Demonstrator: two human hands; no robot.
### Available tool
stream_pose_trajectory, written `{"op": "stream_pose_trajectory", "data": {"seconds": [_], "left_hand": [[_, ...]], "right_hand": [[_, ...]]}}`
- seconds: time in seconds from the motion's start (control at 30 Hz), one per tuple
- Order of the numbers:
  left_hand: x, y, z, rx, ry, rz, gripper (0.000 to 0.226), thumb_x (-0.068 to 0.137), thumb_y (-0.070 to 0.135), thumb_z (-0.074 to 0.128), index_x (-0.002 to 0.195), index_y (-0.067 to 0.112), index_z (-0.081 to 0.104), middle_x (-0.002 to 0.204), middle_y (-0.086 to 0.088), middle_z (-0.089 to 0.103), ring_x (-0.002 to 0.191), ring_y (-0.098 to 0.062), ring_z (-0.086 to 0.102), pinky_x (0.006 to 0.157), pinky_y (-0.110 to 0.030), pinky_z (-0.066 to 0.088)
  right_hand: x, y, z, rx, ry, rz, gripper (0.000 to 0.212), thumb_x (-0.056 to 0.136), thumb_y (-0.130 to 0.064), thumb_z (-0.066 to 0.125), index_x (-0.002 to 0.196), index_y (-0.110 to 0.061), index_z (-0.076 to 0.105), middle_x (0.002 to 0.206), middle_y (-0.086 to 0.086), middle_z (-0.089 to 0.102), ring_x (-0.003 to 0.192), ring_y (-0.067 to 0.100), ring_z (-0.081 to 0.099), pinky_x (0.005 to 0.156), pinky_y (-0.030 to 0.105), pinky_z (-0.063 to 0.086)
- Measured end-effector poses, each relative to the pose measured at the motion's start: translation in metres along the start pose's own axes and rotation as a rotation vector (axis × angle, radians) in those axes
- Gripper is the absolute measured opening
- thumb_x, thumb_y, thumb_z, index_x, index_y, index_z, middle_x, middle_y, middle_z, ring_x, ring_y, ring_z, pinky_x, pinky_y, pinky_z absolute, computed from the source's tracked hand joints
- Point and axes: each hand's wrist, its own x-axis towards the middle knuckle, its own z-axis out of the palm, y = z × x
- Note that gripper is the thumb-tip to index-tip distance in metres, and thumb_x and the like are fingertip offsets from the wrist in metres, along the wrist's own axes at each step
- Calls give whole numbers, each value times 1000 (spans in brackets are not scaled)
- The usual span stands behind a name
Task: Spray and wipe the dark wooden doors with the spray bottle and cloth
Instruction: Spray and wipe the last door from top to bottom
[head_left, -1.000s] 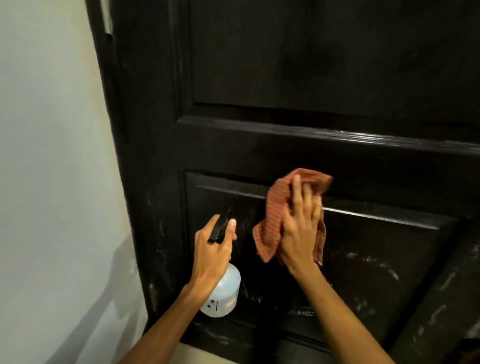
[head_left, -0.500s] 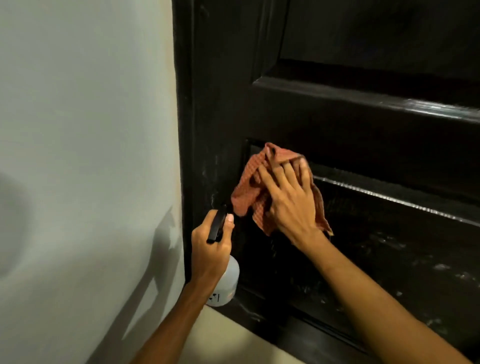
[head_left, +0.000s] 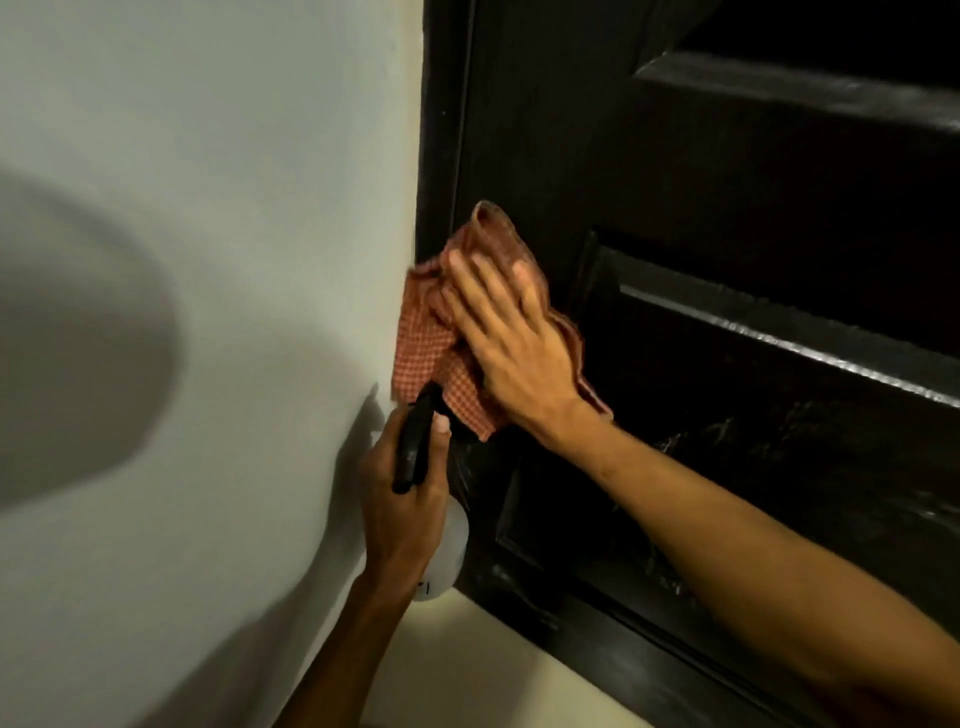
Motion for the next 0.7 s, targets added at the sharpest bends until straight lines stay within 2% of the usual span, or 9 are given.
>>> {"op": "stream_pose_trajectory", "data": {"seconds": [0.07, 0.17, 0.23, 0.33, 0.4, 0.47, 0.57, 0.63, 0.7], "left_hand": [[0, -6, -2, -6, -7, -5, 17, 98, 45, 57, 107, 33, 65, 93, 17, 70, 84, -8, 69, 72, -14, 53], [-4, -15, -5, -5, -53, -13, 5, 99, 41, 60, 104, 41, 61, 94, 25, 70, 89, 0, 70, 75, -10, 53], [-7, -20, -7, 7, -60, -19, 3, 99, 44, 60, 101, 45, 62, 91, 19, 70, 84, 1, 68, 73, -9, 52], [-14, -22, -5, -10, -55, -66, 5, 100, 40, 60, 100, 44, 63, 88, 15, 69, 81, -1, 67, 70, -11, 51], [-19, -22, -1, -5, -51, -72, 8, 103, 36, 60, 106, 31, 66, 87, 21, 70, 85, 1, 68, 73, -10, 50], [-25, -22, 3, 7, -65, -67, 17, 103, 34, 60, 110, 22, 67, 86, 23, 70, 84, 1, 68, 71, -11, 50], [-35, -19, 5, 1, -96, -20, 19, 101, 40, 60, 106, 22, 66, 85, 22, 71, 79, -4, 69, 69, -14, 52], [-43, -13, 11, -5, -106, 12, 23, 99, 40, 57, 106, 20, 66, 88, 22, 71, 86, -2, 70, 75, -12, 53], [-51, -8, 18, -15, -132, 26, 17, 100, 34, 59, 107, 20, 66, 87, 18, 71, 91, 0, 70, 79, -11, 54]], "right_hand": [[-41, -39, 23, 4, -135, -157, 64, 103, -18, 41, 161, -1, 20, 169, 22, 12, 158, 38, 6, 126, 56, -9], [-100, -74, 36, -54, -498, -428, 86, 93, -49, 61, 160, -5, 29, 167, 18, 24, 157, 34, 17, 117, 58, -29], [-92, -62, 28, -78, -443, -461, 73, 95, -37, 55, 158, -8, 34, 164, 15, 33, 154, 32, 25, 116, 55, -31], [-63, -26, 14, -53, -180, -211, 59, 97, -19, 42, 155, -8, 42, 160, 16, 41, 149, 33, 36, 126, 51, -11], [-67, -18, 9, -63, -140, -117, 62, 101, -18, 38, 160, -5, 28, 168, 21, 20, 156, 35, 18, 128, 50, -4], [-103, -29, 9, -29, -292, -229, 65, 103, -21, 38, 162, -3, 17, 170, 21, 6, 158, 35, 5, 128, 51, -3], [-157, -21, -1, 19, -482, -350, 60, 101, -20, 41, 159, -7, 32, 165, 17, 30, 154, 33, 25, 127, 52, -5], [-162, 11, -26, 7, -364, -227, 56, 98, -15, 36, 154, -8, 43, 157, 16, 44, 147, 34, 34, 128, 49, -2], [-161, 48, -53, -20, -200, 34, 54, 98, -15, 40, 152, -9, 47, 155, 15, 45, 141, 32, 34, 127, 47, 1]]}}
